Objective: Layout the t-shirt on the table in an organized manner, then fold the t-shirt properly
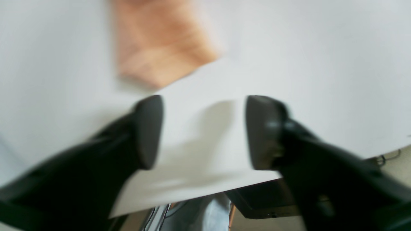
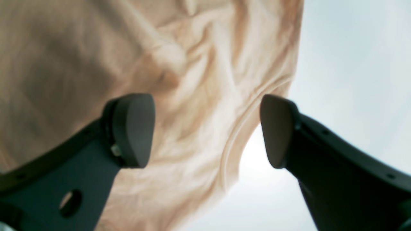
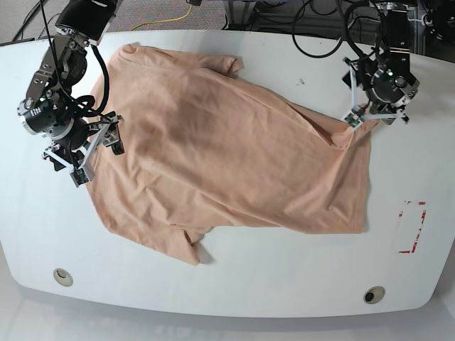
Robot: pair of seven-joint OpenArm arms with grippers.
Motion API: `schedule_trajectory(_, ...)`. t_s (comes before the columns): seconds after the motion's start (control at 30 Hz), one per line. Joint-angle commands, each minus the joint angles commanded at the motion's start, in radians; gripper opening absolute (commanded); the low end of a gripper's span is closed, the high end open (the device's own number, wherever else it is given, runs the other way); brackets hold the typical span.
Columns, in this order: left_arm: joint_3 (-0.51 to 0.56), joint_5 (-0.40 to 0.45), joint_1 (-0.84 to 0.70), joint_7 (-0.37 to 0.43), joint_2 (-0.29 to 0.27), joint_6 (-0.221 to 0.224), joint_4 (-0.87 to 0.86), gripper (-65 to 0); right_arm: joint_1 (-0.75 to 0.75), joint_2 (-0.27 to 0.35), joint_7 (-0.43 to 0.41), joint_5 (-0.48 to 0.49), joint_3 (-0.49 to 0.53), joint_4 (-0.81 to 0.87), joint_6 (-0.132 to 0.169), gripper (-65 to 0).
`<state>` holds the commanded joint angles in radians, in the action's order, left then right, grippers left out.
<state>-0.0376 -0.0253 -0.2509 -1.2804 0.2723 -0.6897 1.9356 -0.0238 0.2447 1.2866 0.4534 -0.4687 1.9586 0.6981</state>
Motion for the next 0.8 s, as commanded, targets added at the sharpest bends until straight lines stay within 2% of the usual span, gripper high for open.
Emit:
schedule_trajectory(0.2, 0.035, 0.000, 0.000, 0.021, -0.020, 0.000, 0.043, -23.1, 0.000, -0.003, 0.000, -0.002, 0.000, -0.005, 0.000, -16.0)
schedule_trajectory(0.47, 0.025, 0.000, 0.026, 0.124, -0.035, 0.002, 0.058, -30.0, -0.011, -0.003, 0.000, 0.000, 0.000, -0.041, 0.000, -16.0)
schedule_trajectory(0.53, -0.005, 0.000, 0.031, 0.172, -0.035, 0.002, 0.058, -33.1, -0.011, -0.003, 0.000, -0.002, 0.000, -0.041, 0.000, -16.0)
schedule_trajectory(0.63, -0.048, 0.000, 0.032, 0.227, -0.037, 0.003, 0.058, -33.1, -0.012, -0.003, 0.000, -0.002, 0.000, -0.041, 0.000, -16.0)
schedule_trajectory(0.8, -0.086, 0.000, 0.034, 0.334, -0.035, 0.092, 0.057, -31.8, -0.014, -0.003, 0.000, -0.002, 0.000, -0.041, 0.000, -16.0)
